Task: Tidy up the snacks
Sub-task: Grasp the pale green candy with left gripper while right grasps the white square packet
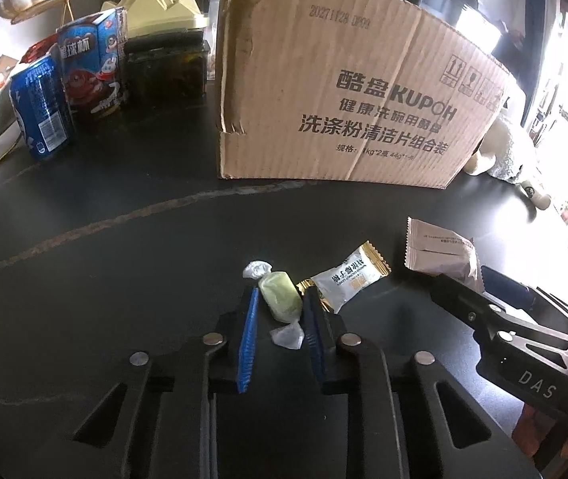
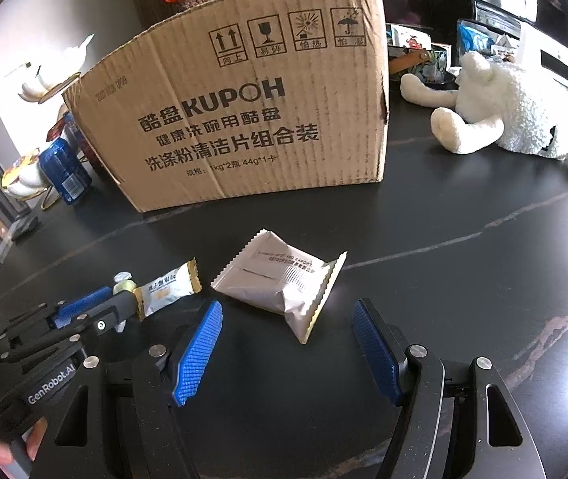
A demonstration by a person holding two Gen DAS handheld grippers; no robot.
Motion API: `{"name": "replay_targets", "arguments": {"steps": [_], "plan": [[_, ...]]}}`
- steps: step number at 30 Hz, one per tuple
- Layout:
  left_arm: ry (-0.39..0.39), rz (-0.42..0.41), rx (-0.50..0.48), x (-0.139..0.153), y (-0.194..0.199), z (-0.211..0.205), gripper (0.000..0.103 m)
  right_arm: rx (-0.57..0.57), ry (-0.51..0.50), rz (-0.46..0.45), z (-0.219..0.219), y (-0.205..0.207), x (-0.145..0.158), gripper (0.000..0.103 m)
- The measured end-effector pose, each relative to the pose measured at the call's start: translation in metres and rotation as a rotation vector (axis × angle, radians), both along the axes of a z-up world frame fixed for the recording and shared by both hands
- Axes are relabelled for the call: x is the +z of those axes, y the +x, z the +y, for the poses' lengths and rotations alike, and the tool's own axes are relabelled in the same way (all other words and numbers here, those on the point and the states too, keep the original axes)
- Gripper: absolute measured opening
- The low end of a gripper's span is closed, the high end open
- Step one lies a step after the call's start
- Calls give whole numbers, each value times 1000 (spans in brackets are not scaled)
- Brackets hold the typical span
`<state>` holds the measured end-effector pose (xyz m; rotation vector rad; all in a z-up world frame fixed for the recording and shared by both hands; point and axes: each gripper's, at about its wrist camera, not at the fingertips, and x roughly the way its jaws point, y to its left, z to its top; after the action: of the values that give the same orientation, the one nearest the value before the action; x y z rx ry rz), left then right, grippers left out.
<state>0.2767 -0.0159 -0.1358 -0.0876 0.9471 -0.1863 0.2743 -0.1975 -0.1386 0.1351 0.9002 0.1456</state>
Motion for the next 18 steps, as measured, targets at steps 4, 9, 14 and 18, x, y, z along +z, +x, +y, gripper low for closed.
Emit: {"name": "replay_targets", "arguments": {"steps": [4, 9, 14, 18], "plan": [[-11, 2, 3, 0, 1, 2, 21, 6, -4, 2, 3, 2, -1, 69], [-19, -21, -8, 10, -4, 1, 21, 22, 5, 1, 5, 5, -1, 69], [-36, -58, -34, 22, -11, -5, 21, 28, 55, 12, 1, 11, 0, 69], [-18, -91, -50, 28, -15, -10, 21, 4, 88, 19, -3, 18, 1, 69]]}}
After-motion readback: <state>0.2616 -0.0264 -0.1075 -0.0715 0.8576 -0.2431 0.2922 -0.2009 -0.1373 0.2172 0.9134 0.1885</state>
